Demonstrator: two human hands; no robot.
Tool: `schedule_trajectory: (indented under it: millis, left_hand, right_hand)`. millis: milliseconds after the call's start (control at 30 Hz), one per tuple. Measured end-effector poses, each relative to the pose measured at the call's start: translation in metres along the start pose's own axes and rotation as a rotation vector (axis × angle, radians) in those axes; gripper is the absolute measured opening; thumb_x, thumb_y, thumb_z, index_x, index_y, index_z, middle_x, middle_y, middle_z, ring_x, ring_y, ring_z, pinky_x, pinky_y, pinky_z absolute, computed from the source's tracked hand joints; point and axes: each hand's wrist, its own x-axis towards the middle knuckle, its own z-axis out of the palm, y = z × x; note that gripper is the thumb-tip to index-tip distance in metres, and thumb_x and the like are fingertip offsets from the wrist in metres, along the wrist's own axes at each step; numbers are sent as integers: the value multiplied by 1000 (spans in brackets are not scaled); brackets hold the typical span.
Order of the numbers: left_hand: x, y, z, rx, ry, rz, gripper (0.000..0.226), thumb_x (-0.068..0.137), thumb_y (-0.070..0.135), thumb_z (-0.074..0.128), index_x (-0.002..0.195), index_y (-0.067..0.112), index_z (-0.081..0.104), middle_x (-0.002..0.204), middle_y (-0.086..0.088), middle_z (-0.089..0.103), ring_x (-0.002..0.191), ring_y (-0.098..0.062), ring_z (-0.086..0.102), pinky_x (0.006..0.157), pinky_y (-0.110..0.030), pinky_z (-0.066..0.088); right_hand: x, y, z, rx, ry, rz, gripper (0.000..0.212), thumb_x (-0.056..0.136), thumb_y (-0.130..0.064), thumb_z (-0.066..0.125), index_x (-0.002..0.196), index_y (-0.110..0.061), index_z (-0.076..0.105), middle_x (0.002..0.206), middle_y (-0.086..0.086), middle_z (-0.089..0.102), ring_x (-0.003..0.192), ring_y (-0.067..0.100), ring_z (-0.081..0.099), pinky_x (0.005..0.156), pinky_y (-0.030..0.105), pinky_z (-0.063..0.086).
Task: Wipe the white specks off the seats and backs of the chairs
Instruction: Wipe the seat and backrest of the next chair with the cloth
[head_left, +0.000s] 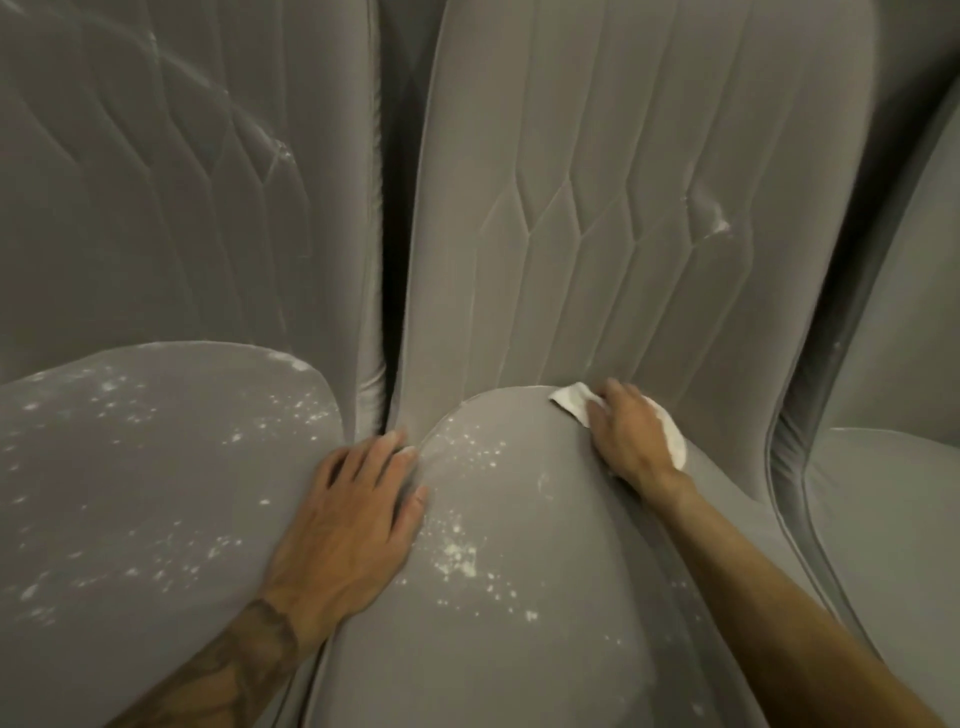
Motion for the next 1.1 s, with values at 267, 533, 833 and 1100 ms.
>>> schedule_trajectory:
  millis: [267,533,833,1100]
  left_hand:
    - [3,4,0,-14,23,6,45,105,43,35,135,19,58,147,-2,51,129,-23,53,110,-43,40]
    - [1,1,-1,-13,-15,-6,50,105,47,31,138,19,57,149,-1,50,134,-21,50,112,-43,39]
    - [3,3,-1,-17,-13,-1,41,106,42,31,136,23,53,148,2,47,132,-17,49,111,-40,37]
    - [2,-2,-17,-75,-31,37,46,104,40,35,134,16,60,144,-2,57,128,-20,57,110,-34,36]
  right_hand:
    - [-17,33,-13,23,97,49,19,100,-21,50,112,-10,60,111,14,64,106,35,58,87,38,40]
    - [-17,-83,38,119,-151,-356,19,100,-30,51,112,-19,60,112,6,66,105,28,60,86,32,38]
    - [-13,-55,21,99,-41,-159,20,101,-27,51,115,-14,58,119,7,65,113,27,58,90,30,36]
    - [-42,-75,29,63,-167,-392,31,103,-32,48,130,-17,56,141,2,56,130,22,51,109,28,35]
